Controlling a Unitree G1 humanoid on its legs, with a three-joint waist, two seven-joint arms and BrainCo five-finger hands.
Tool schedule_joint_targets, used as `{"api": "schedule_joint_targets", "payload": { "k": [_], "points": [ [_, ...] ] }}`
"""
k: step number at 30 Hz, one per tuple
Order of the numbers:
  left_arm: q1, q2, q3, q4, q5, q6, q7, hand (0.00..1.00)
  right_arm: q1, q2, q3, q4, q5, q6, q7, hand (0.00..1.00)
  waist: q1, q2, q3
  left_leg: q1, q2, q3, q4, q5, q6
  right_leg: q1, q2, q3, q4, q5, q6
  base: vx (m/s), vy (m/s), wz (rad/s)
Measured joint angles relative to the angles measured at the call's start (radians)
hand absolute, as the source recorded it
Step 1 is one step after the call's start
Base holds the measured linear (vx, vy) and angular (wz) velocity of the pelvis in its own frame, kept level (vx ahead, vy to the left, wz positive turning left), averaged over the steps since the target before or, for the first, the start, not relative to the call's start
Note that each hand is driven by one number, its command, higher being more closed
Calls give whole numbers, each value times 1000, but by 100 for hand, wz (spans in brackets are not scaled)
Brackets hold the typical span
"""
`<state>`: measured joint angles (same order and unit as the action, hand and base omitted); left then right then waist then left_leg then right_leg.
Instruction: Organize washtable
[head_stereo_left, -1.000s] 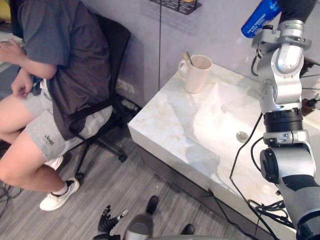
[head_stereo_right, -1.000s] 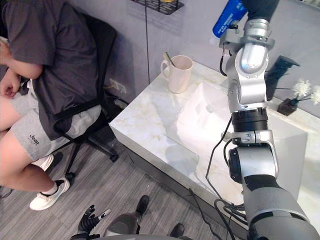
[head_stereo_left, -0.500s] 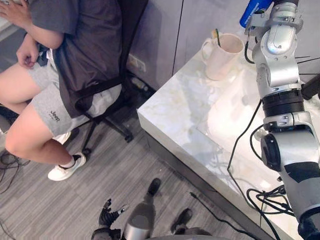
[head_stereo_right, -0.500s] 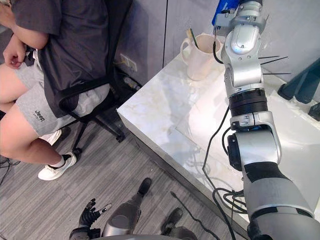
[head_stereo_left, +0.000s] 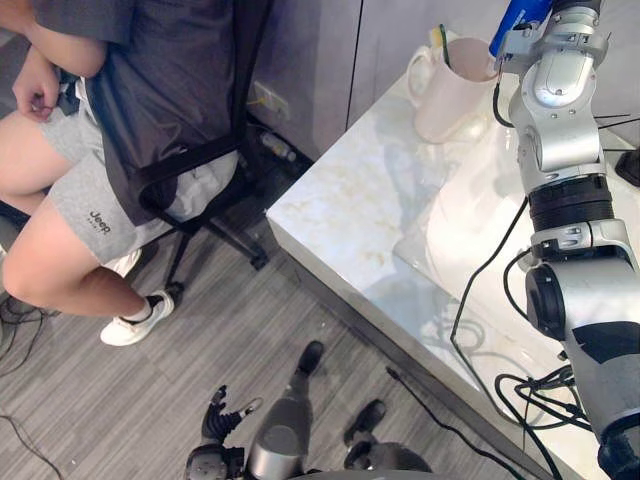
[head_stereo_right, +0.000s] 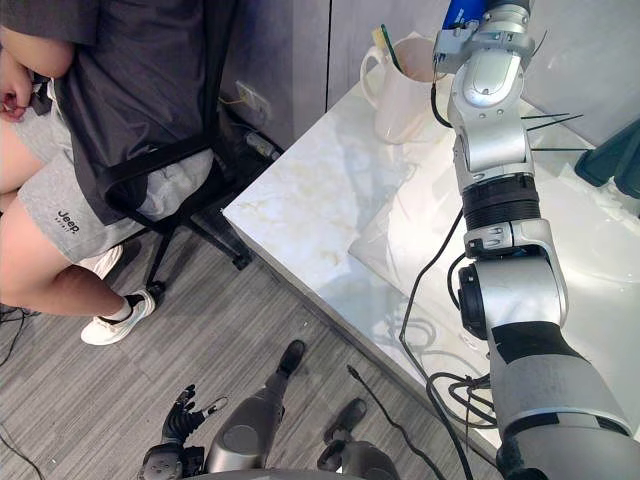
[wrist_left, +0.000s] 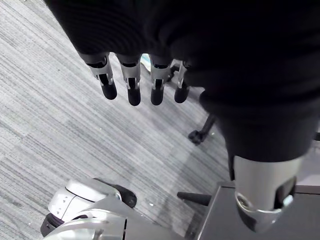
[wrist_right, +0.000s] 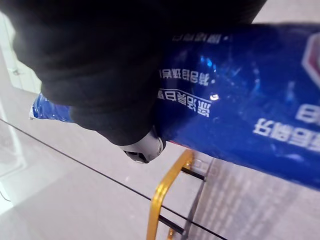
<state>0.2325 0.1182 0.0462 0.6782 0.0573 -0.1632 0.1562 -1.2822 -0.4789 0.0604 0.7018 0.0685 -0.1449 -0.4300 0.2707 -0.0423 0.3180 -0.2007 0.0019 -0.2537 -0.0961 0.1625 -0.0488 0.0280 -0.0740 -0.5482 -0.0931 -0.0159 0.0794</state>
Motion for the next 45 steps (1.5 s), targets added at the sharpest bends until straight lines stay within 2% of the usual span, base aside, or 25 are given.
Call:
{"api": "schedule_joint_targets", "payload": {
  "k": [2,3,14,25,33,35,40,42,45],
  "points": [
    [-1,2,-13,0,-7,0,0,0,0,0,11,3,1,1,0,100,0,4,4,-1,-1,-4,0,0,0,0,0,-4,0,-2,1,9,18,4],
    [-1,2,-14,0,-7,0,0,0,0,0,17,3,1,1,0,0,0,5,5,-1,-1,-4,0,0,0,0,0,-4,0,-2,2,9,22,4],
    [-18,3,-24,-1,-7,0,1,0,5,38,18,3,2,1,-1,0,9,7,6,2,-1,-8,0,0,0,3,0,-10,7,-11,-2,2,5,1],
    [-18,3,-26,-1,-6,3,-1,0,88,48,14,-29,2,-3,0,0,10,7,6,24,-1,-14,0,0,0,21,-3,-16,23,-19,-3,-2,2,0],
    [-16,6,-24,1,-4,11,-3,0,174,36,-80,-251,-1,-6,-4,0,-24,3,3,57,-2,-13,0,0,-1,55,-4,-19,22,-20,-1,0,0,0],
    [-14,10,-21,4,-3,15,-4,0,198,24,-95,-304,-1,-8,-4,0,-42,-1,-1,60,0,-13,0,0,-1,58,-3,-18,22,-20,-1,-25,5,-2],
    [-9,24,-8,41,16,29,-24,0,294,-84,-103,-480,-2,-14,4,0,-89,-40,-56,70,1,2,0,0,-1,62,-4,-5,22,-20,-1,-16,9,-7],
    [-7,24,5,42,29,30,-25,0,354,-127,-130,-571,-10,-40,20,0,-104,-54,-70,90,1,19,0,-1,0,79,-7,4,20,-21,0,-7,11,-12],
    [2,23,33,53,34,30,-25,0,496,-211,-248,-693,-41,-80,29,0,-145,-71,-109,123,7,63,-1,-10,7,90,-9,35,22,-21,0,-59,13,-26]
  ]
}}
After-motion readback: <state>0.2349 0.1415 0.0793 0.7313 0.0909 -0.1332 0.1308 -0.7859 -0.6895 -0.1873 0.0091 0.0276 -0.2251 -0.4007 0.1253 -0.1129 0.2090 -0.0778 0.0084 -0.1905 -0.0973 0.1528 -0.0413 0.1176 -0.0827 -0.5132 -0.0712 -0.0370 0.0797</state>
